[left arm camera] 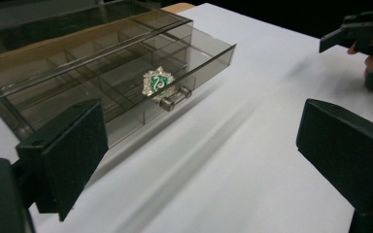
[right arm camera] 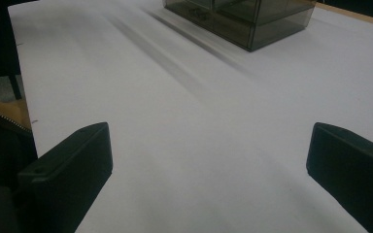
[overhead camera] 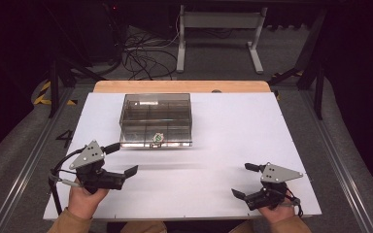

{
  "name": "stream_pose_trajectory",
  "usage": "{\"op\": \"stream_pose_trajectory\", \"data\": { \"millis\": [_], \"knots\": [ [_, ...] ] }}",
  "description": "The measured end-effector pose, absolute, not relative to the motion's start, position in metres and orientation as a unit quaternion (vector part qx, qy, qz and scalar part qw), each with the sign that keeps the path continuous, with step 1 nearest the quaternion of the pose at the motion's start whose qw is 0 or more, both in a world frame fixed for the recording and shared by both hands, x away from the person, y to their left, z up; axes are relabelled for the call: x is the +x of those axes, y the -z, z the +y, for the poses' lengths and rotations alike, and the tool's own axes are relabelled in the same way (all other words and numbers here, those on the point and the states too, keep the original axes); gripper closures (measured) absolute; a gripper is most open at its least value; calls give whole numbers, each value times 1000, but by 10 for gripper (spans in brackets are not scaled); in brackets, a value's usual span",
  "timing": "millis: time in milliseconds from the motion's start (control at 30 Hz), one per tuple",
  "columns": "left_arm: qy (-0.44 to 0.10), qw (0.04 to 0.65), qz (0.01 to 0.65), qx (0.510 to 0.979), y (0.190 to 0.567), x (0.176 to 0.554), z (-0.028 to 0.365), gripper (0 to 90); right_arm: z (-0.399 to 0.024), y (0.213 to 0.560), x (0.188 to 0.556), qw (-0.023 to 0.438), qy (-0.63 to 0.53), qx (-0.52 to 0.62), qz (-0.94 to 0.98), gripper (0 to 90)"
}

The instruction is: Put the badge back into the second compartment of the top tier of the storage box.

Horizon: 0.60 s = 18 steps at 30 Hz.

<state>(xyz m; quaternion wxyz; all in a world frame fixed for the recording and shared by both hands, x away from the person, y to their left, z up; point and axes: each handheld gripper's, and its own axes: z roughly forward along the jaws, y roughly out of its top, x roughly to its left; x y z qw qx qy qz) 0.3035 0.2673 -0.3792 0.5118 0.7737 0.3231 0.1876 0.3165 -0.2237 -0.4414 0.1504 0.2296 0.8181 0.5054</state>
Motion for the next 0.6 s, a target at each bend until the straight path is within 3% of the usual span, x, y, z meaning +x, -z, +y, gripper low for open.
{"op": "stream_pose_trajectory", "data": {
  "millis": [600],
  "knots": [
    [-197,523,326,762,413,285,285,27,-225,442,316,151,-505,230,818,31]
  ]
}}
